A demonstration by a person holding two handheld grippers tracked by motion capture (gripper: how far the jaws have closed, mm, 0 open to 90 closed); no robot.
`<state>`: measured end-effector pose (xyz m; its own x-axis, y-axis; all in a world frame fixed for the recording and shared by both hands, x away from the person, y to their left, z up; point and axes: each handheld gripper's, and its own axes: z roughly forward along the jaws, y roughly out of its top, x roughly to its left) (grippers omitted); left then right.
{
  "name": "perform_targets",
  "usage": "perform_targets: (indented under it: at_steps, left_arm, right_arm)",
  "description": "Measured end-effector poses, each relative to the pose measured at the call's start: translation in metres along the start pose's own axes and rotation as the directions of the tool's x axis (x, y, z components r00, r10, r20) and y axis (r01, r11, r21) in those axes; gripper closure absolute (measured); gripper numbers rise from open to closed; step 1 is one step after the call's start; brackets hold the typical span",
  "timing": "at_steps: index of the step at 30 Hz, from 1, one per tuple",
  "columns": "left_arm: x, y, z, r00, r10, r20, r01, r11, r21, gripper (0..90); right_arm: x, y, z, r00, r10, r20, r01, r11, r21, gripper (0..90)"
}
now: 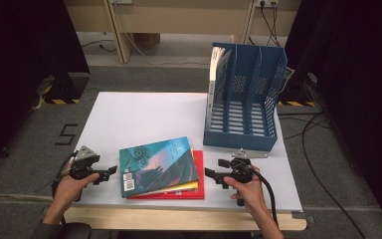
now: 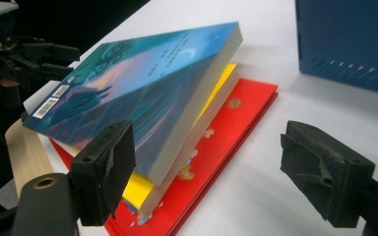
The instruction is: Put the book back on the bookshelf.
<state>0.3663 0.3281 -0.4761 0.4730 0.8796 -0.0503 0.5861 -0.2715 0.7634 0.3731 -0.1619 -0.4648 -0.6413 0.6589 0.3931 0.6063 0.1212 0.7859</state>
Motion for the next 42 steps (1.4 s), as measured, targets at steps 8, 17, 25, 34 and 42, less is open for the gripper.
perform_targets:
  at_steps: [8, 17, 25, 34, 42]
  left_arm:
    - [-0.012, -0.001, -0.002, 0.9992, 0.038, 0.014, -0.038, 0.9993, -0.004, 14.6]
    - [-0.018, 0.0, -0.004, 0.9982, 0.059, 0.002, -0.059, 0.9982, -0.002, 20.7]
    - [-0.024, 0.001, -0.007, 0.9972, 0.075, 0.001, -0.075, 0.9972, 0.005, 33.8]
    - [-0.03, 0.002, -0.009, 0.996, 0.089, 0.0, -0.089, 0.996, 0.011, 45.6]
    - [-0.043, 0.003, -0.008, 0.9934, 0.1, 0.057, -0.1, 0.995, -0.003, 46.1]
  right_arm:
    - [0.003, -0.008, 0.005, 0.9998, 0.01, -0.018, -0.01, 1.0, 0.016, 21.7]
    - [0.008, -0.016, 0.011, 0.9992, 0.019, -0.035, -0.018, 0.999, 0.038, 21.5]
    - [0.005, -0.017, 0.014, 0.9987, 0.042, -0.03, -0.041, 0.999, 0.036, 21.8]
    - [0.004, -0.018, 0.02, 0.997, 0.065, -0.043, -0.062, 0.997, 0.051, 23.5]
    - [0.003, -0.02, 0.023, 0.9958, 0.082, -0.04, -0.08, 0.995, 0.055, 28.6]
